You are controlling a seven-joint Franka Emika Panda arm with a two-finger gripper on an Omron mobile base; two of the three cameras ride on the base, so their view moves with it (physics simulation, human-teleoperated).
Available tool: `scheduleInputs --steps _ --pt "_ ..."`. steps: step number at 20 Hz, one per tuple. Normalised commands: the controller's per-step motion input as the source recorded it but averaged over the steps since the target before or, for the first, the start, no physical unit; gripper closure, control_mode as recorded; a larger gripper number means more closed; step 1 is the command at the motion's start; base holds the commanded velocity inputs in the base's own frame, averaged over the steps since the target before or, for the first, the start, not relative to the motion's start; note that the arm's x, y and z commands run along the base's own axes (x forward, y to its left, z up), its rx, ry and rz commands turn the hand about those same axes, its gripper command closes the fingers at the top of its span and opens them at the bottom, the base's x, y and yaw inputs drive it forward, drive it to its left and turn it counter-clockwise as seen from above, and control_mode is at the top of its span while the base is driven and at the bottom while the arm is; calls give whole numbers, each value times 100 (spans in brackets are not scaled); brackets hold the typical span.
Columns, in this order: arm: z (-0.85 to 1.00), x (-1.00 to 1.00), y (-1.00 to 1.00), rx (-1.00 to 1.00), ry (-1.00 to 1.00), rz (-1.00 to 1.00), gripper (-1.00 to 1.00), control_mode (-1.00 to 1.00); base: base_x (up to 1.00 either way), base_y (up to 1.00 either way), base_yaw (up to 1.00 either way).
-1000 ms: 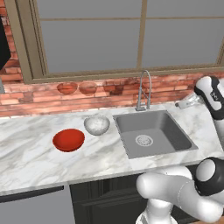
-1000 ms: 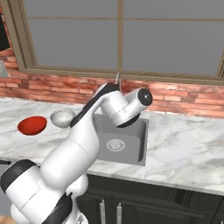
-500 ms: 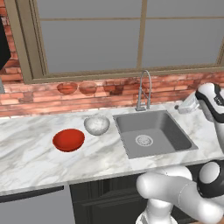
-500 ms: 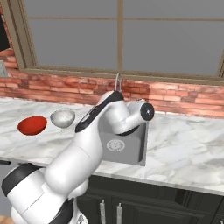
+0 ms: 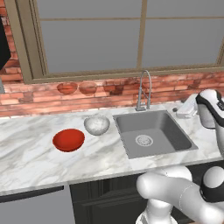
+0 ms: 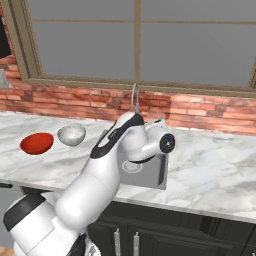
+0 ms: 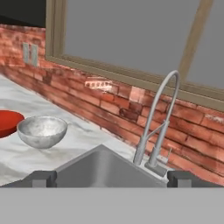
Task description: Rinse each bowl for a few seconds and place them down in the sink or on the counter.
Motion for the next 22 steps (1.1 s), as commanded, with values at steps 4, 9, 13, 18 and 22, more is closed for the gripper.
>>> scheduleInputs --steps 4,9,13,18,22 --pt "-15 21 0 0 -12 1 -100 -100 0 0 0" --pt "-12 39 0 0 -8 2 -100 -100 0 0 0" --pt "-16 46 0 0 -6 3 -100 -100 0 0 0" --pt "-23 49 -1 0 -4 4 -100 -100 0 0 0" --pt "-23 49 -13 1 0 7 -100 -100 0 0 0"
